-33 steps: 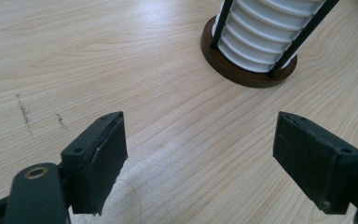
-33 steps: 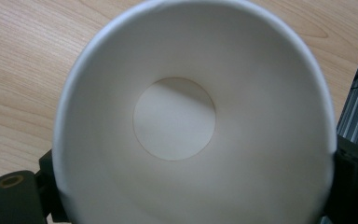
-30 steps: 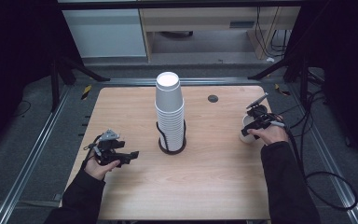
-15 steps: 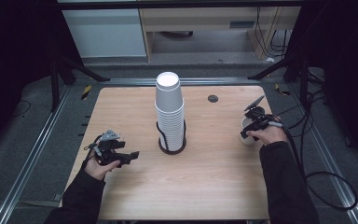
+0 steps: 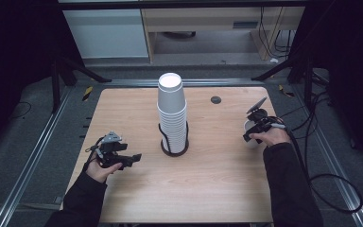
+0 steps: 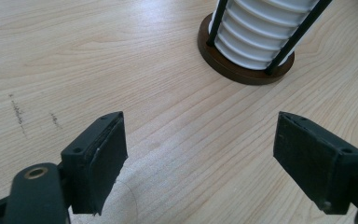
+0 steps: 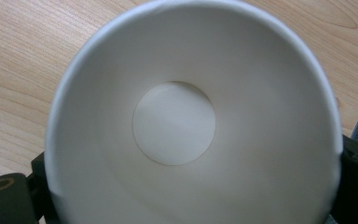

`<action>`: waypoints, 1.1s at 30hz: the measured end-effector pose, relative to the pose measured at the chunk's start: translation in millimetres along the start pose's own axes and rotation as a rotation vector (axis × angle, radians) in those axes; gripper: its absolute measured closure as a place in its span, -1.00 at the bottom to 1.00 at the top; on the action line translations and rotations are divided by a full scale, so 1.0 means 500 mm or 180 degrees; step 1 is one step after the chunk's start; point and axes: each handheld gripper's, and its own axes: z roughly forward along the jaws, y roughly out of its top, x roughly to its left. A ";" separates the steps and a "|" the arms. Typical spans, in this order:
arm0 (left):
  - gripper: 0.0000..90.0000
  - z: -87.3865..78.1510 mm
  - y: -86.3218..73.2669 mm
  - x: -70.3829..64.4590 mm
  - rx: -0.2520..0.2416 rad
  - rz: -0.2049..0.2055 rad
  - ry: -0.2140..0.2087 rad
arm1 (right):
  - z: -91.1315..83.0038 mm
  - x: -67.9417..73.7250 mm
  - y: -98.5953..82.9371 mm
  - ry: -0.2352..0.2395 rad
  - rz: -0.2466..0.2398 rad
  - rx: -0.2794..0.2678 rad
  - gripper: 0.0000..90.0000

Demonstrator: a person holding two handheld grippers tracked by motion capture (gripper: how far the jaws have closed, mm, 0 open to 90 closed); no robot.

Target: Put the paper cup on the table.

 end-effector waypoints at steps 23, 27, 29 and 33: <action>-0.63 0.002 -0.001 -0.001 0.0015 0.0020 -0.0012 | -0.020 0.002 -0.003 0.0096 0.0004 -0.0205 -0.99; -0.63 0.001 -0.001 -0.001 0.0020 0.0032 -0.0015 | -0.030 0.002 -0.003 0.0069 0.0007 -0.0270 -0.99; -0.64 0.002 -0.001 -0.001 0.0014 0.0024 -0.0017 | -0.041 0.002 -0.003 0.0034 0.0026 -0.0328 -0.99; -0.64 0.002 -0.001 -0.002 0.0016 0.0035 -0.0022 | -0.062 0.005 -0.005 0.0027 0.0051 -0.0470 -0.99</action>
